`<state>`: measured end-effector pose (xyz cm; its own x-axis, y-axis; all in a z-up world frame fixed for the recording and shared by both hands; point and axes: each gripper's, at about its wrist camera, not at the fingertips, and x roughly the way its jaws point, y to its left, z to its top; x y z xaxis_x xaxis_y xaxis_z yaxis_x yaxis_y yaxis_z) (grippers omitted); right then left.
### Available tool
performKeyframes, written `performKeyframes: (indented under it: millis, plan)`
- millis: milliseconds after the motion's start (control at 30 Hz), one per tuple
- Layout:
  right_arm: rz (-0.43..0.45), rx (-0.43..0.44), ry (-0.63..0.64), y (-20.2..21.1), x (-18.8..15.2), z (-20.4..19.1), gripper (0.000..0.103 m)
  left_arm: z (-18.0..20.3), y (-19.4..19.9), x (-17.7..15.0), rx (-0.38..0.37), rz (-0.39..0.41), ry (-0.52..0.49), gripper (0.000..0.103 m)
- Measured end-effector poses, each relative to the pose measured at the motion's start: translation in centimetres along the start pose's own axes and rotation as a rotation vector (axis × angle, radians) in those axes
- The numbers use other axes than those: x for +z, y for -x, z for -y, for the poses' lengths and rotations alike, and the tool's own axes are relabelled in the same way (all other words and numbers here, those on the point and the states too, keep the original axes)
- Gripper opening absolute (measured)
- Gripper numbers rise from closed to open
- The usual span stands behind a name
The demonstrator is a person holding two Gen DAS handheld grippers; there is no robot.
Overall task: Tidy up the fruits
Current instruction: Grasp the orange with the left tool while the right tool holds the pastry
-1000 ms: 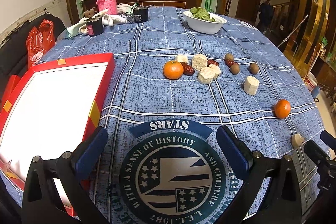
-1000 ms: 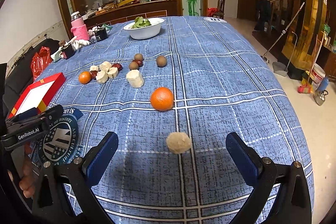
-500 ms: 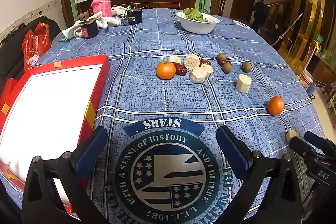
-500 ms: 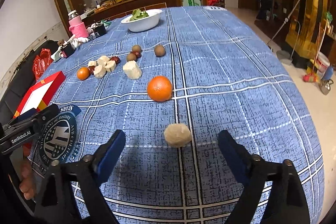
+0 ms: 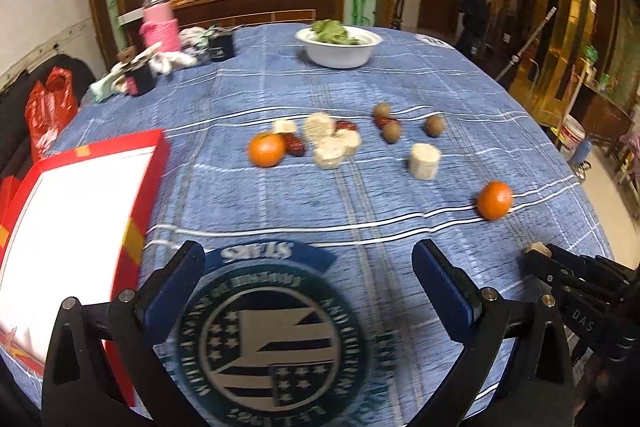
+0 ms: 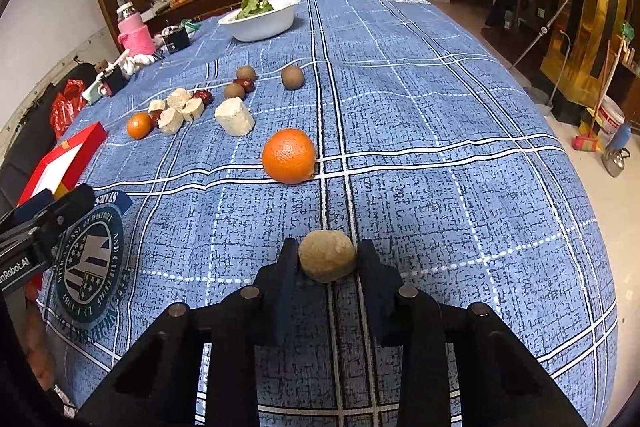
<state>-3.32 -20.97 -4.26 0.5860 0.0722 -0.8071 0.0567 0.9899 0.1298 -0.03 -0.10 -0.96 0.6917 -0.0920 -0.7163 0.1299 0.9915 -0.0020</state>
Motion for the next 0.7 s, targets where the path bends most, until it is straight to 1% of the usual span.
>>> performKeyframes:
  millis: [233, 400, 467, 567, 633, 667, 700]
  plan:
    - [0.051, 0.015, -0.049, 1.2, 0.2, 2.4, 0.031, 5.2, -1.2, 1.5, -0.073, -0.020, -0.065, 0.103]
    - [0.100, -0.004, -0.081, 3.2, 0.1, 4.5, 0.031, 10.1, -2.5, 2.1, -0.149, -0.057, -0.133, 0.103]
    - [0.115, -0.016, -0.098, 4.1, -0.1, 5.7, 0.031, 11.8, -3.1, 2.2, -0.155, -0.062, -0.154, 0.103]
    - [0.130, -0.027, -0.115, 5.2, -0.2, 7.0, 0.031, 13.4, -4.5, 2.5, -0.155, -0.083, -0.153, 0.102]
    - [0.135, -0.029, -0.120, 5.6, -0.1, 7.4, 0.031, 13.9, -5.4, 2.6, -0.160, -0.099, -0.143, 0.095]
    - [0.137, -0.030, -0.121, 5.7, -0.1, 7.4, 0.031, 14.3, -5.9, 2.6, -0.158, -0.113, -0.143, 0.087]
    - [0.137, -0.029, -0.121, 5.7, -0.1, 7.5, 0.031, 14.6, -6.4, 2.6, -0.151, -0.131, -0.148, 0.069]
